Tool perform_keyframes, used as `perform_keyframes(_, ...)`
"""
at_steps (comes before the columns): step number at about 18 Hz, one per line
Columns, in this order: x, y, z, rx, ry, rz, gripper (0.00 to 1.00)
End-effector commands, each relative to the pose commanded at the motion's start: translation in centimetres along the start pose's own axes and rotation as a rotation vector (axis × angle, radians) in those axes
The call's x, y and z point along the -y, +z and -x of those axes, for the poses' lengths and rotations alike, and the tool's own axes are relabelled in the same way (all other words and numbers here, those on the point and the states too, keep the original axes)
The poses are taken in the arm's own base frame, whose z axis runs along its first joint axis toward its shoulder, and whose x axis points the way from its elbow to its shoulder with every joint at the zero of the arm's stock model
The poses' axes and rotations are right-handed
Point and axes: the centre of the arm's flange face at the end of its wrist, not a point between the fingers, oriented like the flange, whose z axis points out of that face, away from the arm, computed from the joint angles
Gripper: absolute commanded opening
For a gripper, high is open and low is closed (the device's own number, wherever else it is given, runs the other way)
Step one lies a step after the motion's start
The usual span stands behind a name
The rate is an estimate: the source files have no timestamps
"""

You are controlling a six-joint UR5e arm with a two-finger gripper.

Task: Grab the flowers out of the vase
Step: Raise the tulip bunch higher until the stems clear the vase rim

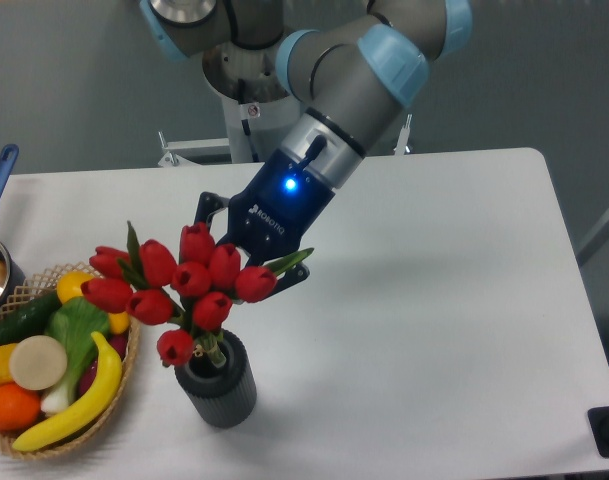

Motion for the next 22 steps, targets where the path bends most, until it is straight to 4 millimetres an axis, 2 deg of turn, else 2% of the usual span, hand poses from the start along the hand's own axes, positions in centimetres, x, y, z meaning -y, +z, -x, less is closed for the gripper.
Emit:
perform_keyframes(6, 1.0, -0.8, -0.4, -0.005, -0.037, -0.024, 0.37)
perform_keyframes(9, 2.0, -2.5, -0.2, -0.009, -0.066, -0.061, 0.37)
perform_keyframes(22, 3.6, -6.5, 2.0, 0.049, -0.043, -0.104, 0.37)
